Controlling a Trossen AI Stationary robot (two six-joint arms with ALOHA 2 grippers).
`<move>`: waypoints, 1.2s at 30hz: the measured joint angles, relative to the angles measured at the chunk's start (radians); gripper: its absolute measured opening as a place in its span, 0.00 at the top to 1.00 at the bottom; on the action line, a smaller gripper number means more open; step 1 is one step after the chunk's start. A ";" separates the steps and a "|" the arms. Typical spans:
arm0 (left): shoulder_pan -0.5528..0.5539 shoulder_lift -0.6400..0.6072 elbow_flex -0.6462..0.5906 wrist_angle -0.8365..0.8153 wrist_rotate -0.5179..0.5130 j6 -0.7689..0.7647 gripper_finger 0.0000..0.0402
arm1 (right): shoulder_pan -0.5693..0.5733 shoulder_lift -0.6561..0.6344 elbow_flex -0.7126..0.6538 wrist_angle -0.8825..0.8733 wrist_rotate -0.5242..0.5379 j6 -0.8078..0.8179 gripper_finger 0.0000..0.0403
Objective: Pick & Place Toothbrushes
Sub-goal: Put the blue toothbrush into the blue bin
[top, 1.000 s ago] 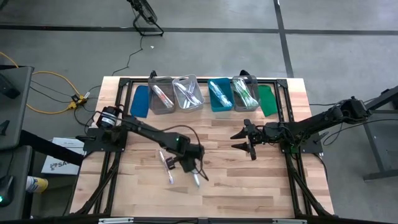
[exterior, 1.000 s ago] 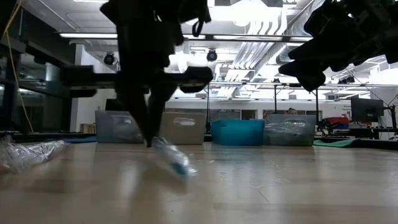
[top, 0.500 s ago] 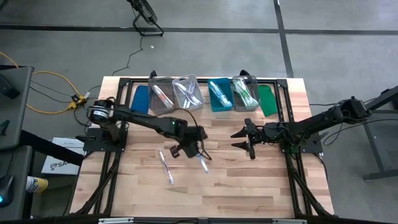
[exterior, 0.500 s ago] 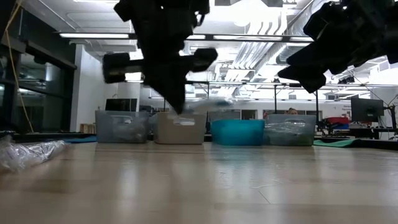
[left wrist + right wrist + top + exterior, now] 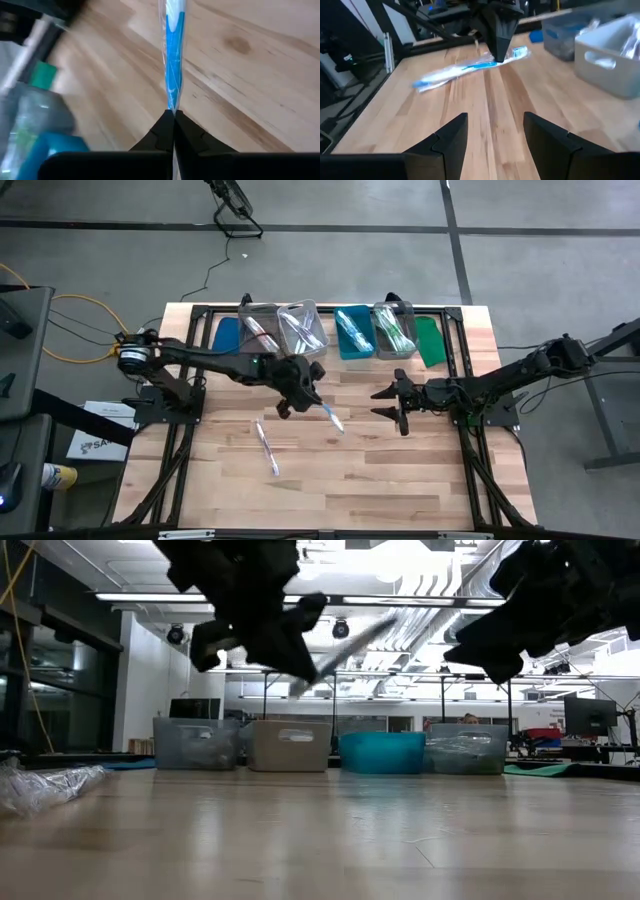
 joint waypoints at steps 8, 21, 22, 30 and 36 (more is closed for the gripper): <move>0.041 -0.039 -0.066 0.306 -0.002 -0.046 1.00 | 0.056 0.086 0.000 0.172 0.146 -0.133 0.54; 0.119 -0.038 -0.065 0.461 0.047 -0.083 1.00 | 0.063 0.433 0.087 0.649 0.373 -0.481 0.54; 0.121 -0.038 -0.065 0.462 0.049 -0.090 1.00 | 0.059 0.453 0.102 0.657 0.385 -0.501 0.54; 0.125 -0.038 -0.065 0.458 0.058 -0.097 1.00 | 0.015 0.517 0.214 0.670 0.390 -0.537 0.54; 0.125 -0.038 -0.065 0.441 0.058 -0.101 1.00 | 0.011 0.517 0.229 0.706 0.379 -0.537 0.54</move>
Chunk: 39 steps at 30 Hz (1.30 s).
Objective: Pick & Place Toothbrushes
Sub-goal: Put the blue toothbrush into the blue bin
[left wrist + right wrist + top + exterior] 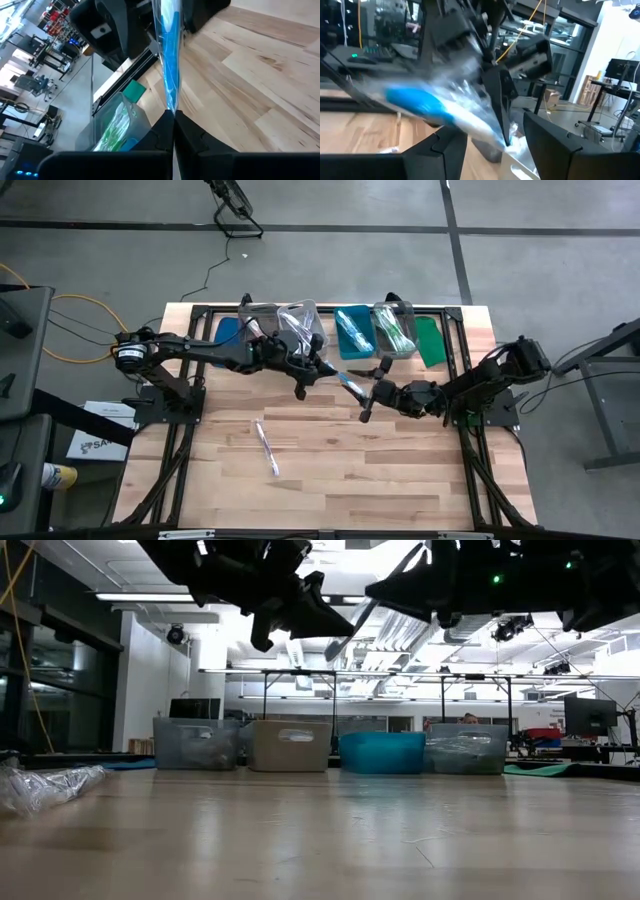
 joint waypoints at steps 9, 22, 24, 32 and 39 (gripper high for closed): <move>0.000 0.000 0.000 -0.007 0.000 -0.003 1.00 | 0.025 -0.001 0.000 0.040 -0.008 0.001 0.71; -0.002 -0.002 0.000 -0.030 -0.036 0.031 0.91 | 0.024 -0.002 0.000 0.035 0.026 0.009 0.89; -0.001 -0.018 0.000 -0.040 -0.049 0.036 0.86 | 0.025 -0.002 0.000 0.035 0.045 0.014 0.89; -0.001 -0.132 0.001 -0.200 -0.137 0.033 0.77 | 0.012 -0.028 0.000 0.022 0.105 0.009 0.89; -0.001 -0.191 0.000 -0.298 -0.162 0.008 0.77 | -0.061 -0.041 0.000 0.039 0.206 0.086 0.89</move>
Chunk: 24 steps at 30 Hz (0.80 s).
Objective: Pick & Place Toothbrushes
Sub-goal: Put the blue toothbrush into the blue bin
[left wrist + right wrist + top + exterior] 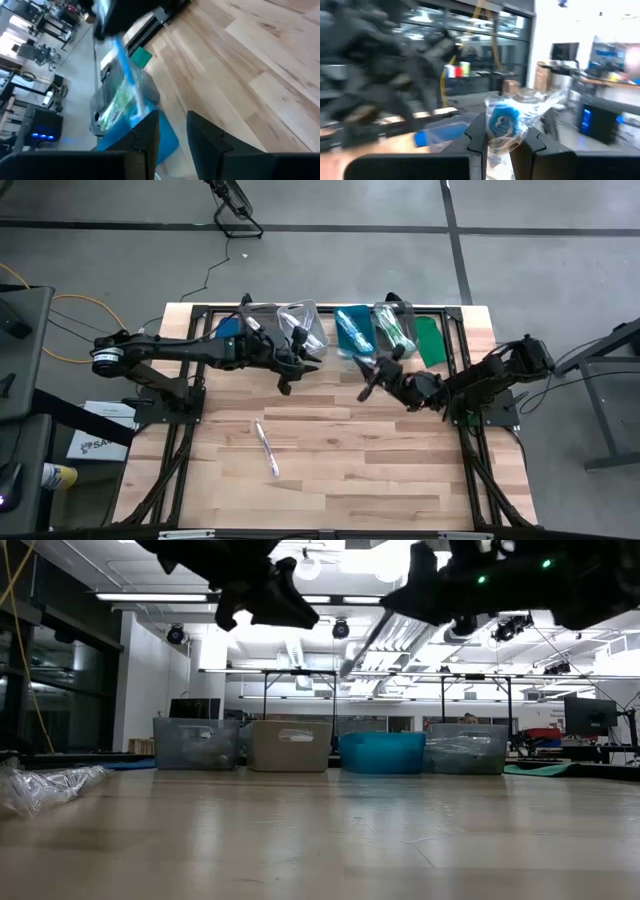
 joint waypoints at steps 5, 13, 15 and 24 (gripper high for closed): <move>0.000 0.000 -0.052 0.051 -0.001 -0.007 0.77 | -0.077 0.000 0.000 0.012 0.007 0.043 0.89; 0.000 0.000 -0.255 0.355 -0.001 -0.088 0.77 | -0.232 0.002 0.000 0.014 0.009 0.156 0.89; 0.000 0.000 -0.322 0.497 0.016 -0.121 0.77 | -0.270 0.011 0.000 0.002 0.022 0.227 0.89; 0.000 0.000 -0.623 1.096 0.023 -0.157 0.77 | -0.364 0.160 0.011 0.037 0.078 0.410 0.89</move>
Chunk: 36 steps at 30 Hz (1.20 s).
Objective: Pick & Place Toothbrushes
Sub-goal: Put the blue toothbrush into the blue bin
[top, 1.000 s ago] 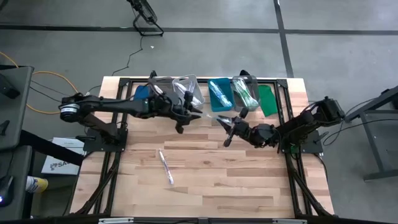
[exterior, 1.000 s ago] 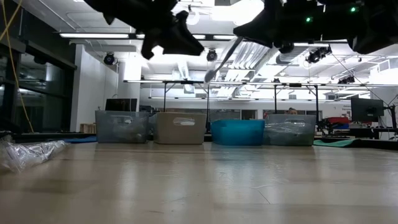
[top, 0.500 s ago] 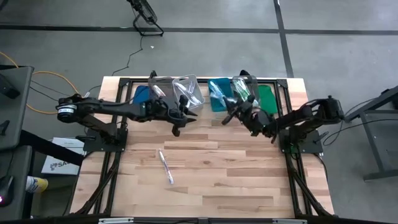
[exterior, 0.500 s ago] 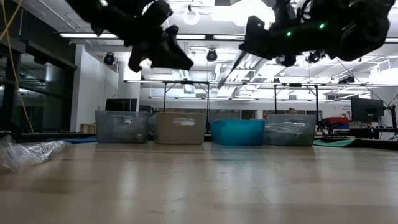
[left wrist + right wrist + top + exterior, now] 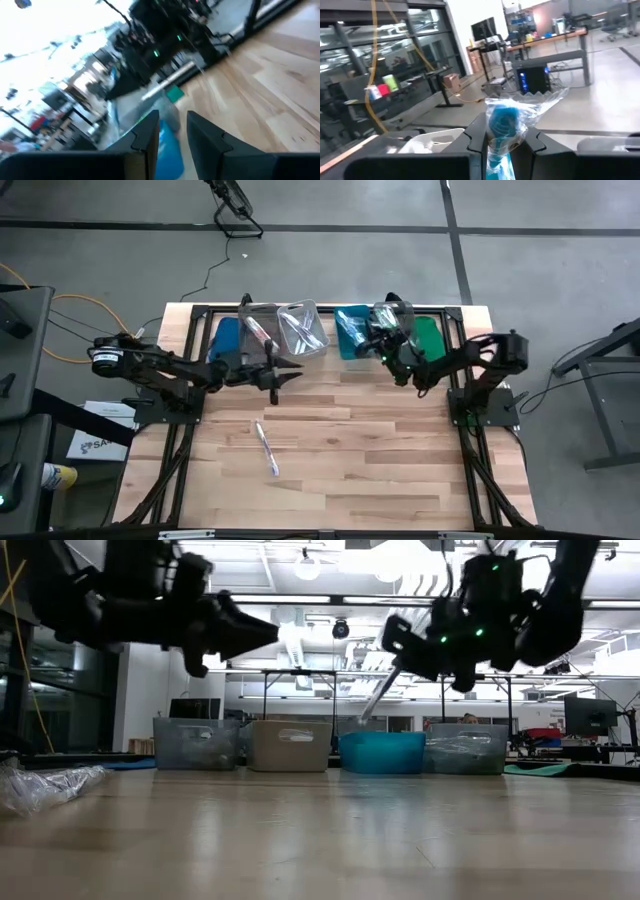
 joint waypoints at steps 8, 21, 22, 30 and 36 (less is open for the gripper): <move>0.000 0.000 -0.111 0.209 0.002 0.031 0.77 | -0.016 0.194 0.163 0.016 0.087 -0.012 0.89; 0.000 0.000 -0.112 0.213 0.047 0.031 0.77 | -0.021 0.252 0.265 -0.036 0.183 -0.043 0.89; 0.000 0.000 -0.112 0.213 0.047 0.031 0.77 | -0.021 0.251 0.265 -0.053 0.182 -0.025 0.89; 0.000 0.000 -0.112 0.216 0.047 0.030 0.77 | -0.037 0.251 0.264 -0.149 0.138 0.088 0.88; 0.000 0.000 -0.112 0.215 0.047 0.023 0.77 | -0.058 0.251 0.264 -0.173 0.008 0.113 0.86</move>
